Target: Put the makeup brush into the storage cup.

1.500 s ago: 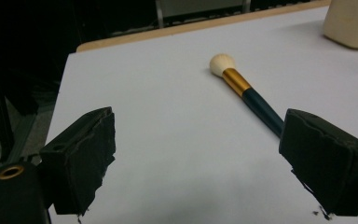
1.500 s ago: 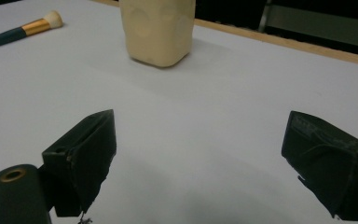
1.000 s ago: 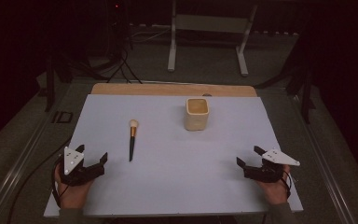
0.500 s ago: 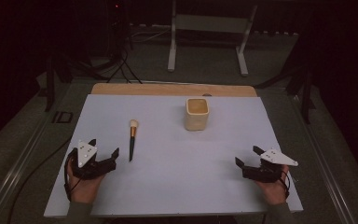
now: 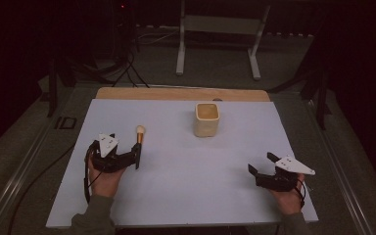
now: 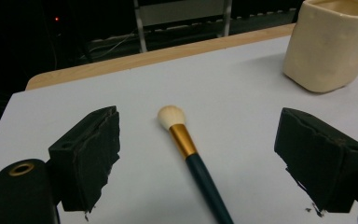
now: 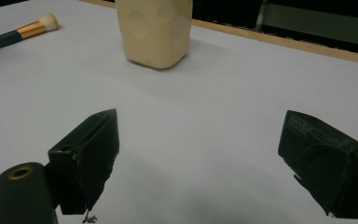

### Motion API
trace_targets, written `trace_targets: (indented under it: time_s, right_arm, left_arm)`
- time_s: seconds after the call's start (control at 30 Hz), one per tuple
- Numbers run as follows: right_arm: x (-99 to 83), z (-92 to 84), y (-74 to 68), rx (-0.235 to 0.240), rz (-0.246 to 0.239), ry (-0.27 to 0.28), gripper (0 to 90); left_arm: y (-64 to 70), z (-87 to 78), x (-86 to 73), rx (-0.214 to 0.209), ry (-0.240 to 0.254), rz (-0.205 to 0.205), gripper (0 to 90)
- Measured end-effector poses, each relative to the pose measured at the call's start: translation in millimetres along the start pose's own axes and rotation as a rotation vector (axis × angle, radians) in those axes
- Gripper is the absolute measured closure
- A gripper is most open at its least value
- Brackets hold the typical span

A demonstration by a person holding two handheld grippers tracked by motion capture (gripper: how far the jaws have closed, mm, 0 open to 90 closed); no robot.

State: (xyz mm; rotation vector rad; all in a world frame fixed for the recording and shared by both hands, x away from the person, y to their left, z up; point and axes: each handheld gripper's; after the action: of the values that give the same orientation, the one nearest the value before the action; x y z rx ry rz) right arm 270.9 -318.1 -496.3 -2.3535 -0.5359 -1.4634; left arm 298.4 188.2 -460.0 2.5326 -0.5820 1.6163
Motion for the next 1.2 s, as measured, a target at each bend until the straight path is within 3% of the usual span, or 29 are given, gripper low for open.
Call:
trace_targets:
  time_s: [0.27, 0.3, 0.5, 0.7, 0.87, 1.2]
  right_arm:
    - [0.2, -0.6, 0.4, -0.002, 0.002, 0.004, 12.3]
    - [0.3, -0.6, 0.4, -0.001, 0.002, 0.004, 12.3]
    - [0.4, -0.9, 0.5, -0.001, 0.002, 0.005, 12.3]
    - [0.6, -1.8, 1.3, 0.0, 0.004, 0.009, 12.3]
    - [0.8, -2.4, 1.7, 0.0, 0.008, 0.012, 12.1]
    - [0.5, -2.0, 2.2, -0.004, 0.009, 0.009, 11.9]
  left_arm:
    - [1.5, 16.8, 9.0, 0.006, -0.02, -0.013, 14.8]
    - [2.7, 27.2, 12.2, 0.016, -0.028, 0.002, 14.8]
    - [5.4, 44.3, 20.3, 0.024, -0.022, -0.027, 14.8]
    - [10.7, 60.5, 28.5, 0.041, -0.024, -0.016, 14.9]
    - [12.0, 68.2, 29.6, 0.049, -0.028, -0.014, 14.9]
    - [6.4, 89.7, 21.9, 0.081, -0.098, -0.039, 14.9]
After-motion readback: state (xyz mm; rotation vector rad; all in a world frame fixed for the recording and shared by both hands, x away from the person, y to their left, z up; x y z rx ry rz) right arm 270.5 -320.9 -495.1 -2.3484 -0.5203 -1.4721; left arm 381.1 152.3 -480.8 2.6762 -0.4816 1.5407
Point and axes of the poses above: each handheld gripper's, and its own axes: z roughly forward along the jaws, x roughly out of its top, y roughly to its right, and after that the axes turned 5 degrees about z, right-handed
